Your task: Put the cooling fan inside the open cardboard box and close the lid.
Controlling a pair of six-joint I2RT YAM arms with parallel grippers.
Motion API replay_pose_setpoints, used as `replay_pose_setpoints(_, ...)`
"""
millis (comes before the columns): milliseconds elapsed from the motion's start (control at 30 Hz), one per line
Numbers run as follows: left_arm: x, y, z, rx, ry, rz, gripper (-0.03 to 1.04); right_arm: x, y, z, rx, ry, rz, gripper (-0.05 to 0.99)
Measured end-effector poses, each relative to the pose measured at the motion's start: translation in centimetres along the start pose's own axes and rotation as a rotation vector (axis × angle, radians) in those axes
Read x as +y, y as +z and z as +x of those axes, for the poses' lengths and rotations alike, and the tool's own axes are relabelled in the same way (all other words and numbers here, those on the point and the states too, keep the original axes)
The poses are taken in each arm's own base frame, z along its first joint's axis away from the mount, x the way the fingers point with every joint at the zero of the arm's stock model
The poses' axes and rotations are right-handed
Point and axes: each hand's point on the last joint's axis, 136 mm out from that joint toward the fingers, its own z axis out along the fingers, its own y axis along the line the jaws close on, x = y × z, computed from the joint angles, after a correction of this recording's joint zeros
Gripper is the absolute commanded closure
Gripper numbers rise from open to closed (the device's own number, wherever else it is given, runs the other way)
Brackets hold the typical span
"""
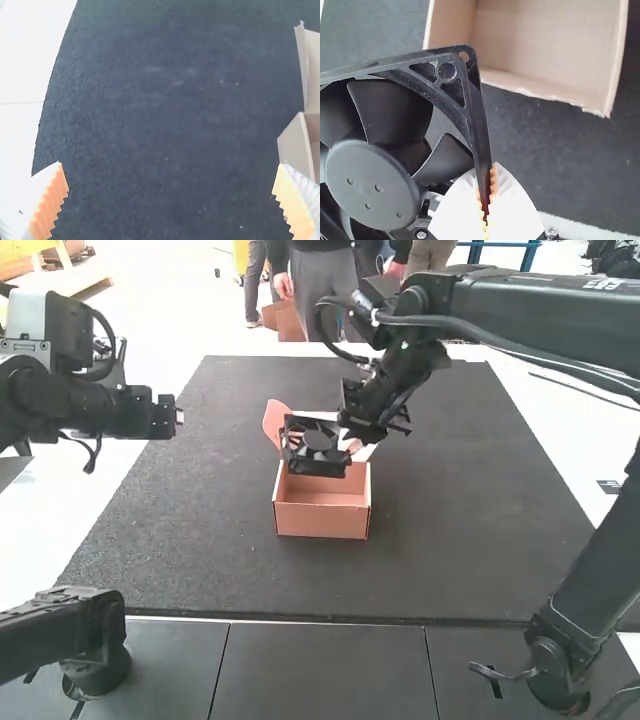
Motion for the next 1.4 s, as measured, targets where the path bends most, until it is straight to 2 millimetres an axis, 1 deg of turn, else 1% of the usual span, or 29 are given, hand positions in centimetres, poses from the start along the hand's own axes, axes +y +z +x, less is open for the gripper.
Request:
replay_pose_setpoints(200,0.0,0.0,-0.3,-0.011,0.0,0.001,0.04,0.4,2.8,-2.1,0.006,0.014,0.035,0.95)
replay_pose_setpoints(367,0.0,0.0,-0.4,-0.016,0.0,0.001,0.04,-0.2,5.0,-3.9,0.005,0.037,0.078,0.95)
replay_pose_setpoints(433,0.0,0.0,-0.4,-0.016,0.0,0.001,0.04,-0.9,5.7,-4.7,0.002,0.052,0.098,0.95)
replay_pose_setpoints(600,0.0,0.0,-0.5,-0.02,0.0,0.001,0.04,-3.8,7.0,-6.3,-0.001,0.106,0.166,0.95)
replay_pose_setpoints(733,0.0,0.0,-0.6,-0.025,-0.001,0.001,0.04,-5.8,7.4,-7.0,-0.005,0.142,0.201,0.95)
replay_pose_setpoints(800,-0.1,0.0,-0.7,-0.029,-0.001,0.002,0.04,-6.3,7.4,-7.3,-0.008,0.151,0.21,0.95)
replay_pose_setpoints(933,0.0,0.0,-0.8,-0.03,-0.001,0.002,0.04,-6.4,7.8,-7.3,-0.002,0.149,0.214,0.95)
replay_pose_setpoints(1200,-0.1,0.0,-1.0,-0.04,-0.001,0.002,0.04,-7.4,10.0,-6.6,0.05,0.146,0.245,0.95)
replay_pose_setpoints(1400,-0.1,0.0,-1.1,-0.046,-0.001,0.003,0.04,-7.4,10.1,-6.6,0.056,0.137,0.246,0.95)
